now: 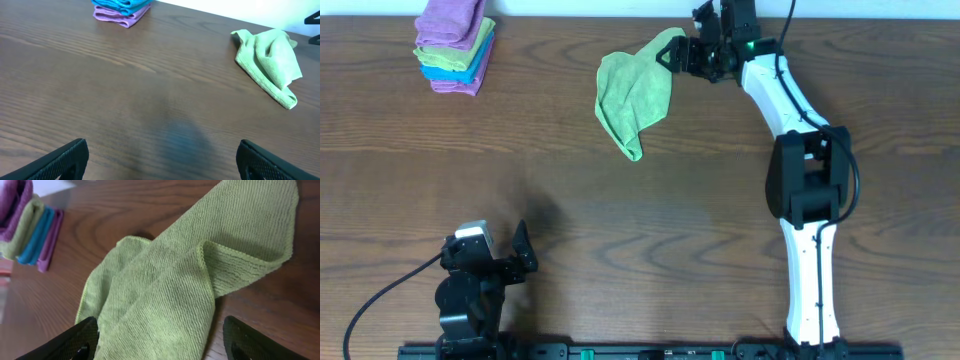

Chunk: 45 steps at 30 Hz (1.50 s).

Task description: Fold the cloth

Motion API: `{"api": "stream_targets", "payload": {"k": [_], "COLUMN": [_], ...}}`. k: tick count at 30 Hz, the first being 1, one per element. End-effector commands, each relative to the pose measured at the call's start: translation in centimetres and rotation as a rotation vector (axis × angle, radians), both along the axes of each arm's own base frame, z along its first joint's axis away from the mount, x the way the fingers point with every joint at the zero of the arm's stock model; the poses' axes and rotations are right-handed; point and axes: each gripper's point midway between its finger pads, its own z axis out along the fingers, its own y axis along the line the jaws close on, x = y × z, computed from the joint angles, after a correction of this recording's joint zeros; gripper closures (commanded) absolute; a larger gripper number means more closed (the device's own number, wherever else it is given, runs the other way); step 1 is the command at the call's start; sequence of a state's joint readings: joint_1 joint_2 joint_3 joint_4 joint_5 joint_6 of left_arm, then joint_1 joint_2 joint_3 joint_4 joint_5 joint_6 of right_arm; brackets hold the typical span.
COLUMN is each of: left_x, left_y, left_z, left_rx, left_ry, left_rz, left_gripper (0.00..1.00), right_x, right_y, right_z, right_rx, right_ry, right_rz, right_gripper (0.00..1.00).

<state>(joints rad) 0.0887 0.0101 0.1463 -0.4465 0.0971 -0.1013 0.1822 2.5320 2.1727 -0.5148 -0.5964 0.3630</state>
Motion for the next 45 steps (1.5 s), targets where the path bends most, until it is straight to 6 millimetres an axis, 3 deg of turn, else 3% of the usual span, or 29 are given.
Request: {"api": "stream_targets", "payload": {"k": [1, 10, 14, 18, 22, 27, 31, 35, 38, 41, 42, 45], "left_x": [-0.1, -0.1, -0.1, -0.1, -0.1, -0.1, -0.1, -0.1, -0.1, -0.1, -0.1, -0.1], "left_y": [0.1, 0.1, 0.1, 0.1, 0.1, 0.1, 0.1, 0.1, 0.1, 0.1, 0.1, 0.1], "left_z": [-0.8, -0.8, -0.8, -0.8, -0.8, -0.8, -0.8, -0.8, -0.8, -0.8, -0.8, -0.8], "left_rx": [-0.001, 0.000, 0.000, 0.000, -0.001, 0.000, 0.000, 0.000, 0.000, 0.000, 0.000, -0.001], "left_ry": [0.019, 0.019, 0.019, 0.019, 0.019, 0.019, 0.019, 0.019, 0.019, 0.019, 0.018, 0.019], "left_rz": [0.008, 0.008, 0.008, 0.008, 0.008, 0.008, 0.008, 0.008, 0.008, 0.008, 0.008, 0.008], "left_gripper": [0.05, 0.05, 0.05, 0.05, 0.04, 0.05, 0.05, 0.05, 0.05, 0.05, 0.05, 0.05], "right_x": [-0.6, -1.0, -2.5, -4.1, -5.3, -4.8, -5.0, -7.0, -9.3, -11.5, -12.4, -13.8], "right_y": [0.5, 0.8, 2.8, 5.3, 6.5, 5.5, 4.7, 4.6, 3.7, 0.9, -0.2, -2.3], "right_z": [-3.4, -5.7, -6.0, -4.8, -3.1, 0.4, 5.6, 10.1, 12.3, 13.3, 13.7, 14.0], "right_rx": [0.050, 0.072, 0.141, 0.216, 0.311, 0.340, 0.305, 0.266, 0.130, -0.105, -0.181, -0.322], "right_ry": [0.112, 0.190, 0.237, 0.255, 0.275, 0.206, 0.093, 0.032, 0.027, 0.044, 0.063, 0.093], "right_rz": [-0.024, -0.055, 0.018, 0.112, 0.194, 0.223, 0.252, 0.303, 0.290, 0.207, 0.172, 0.110], "right_gripper": [0.21, 0.21, 0.22, 0.25, 0.36, 0.44, 0.44, 0.49, 0.49, 0.46, 0.40, 0.36]}}
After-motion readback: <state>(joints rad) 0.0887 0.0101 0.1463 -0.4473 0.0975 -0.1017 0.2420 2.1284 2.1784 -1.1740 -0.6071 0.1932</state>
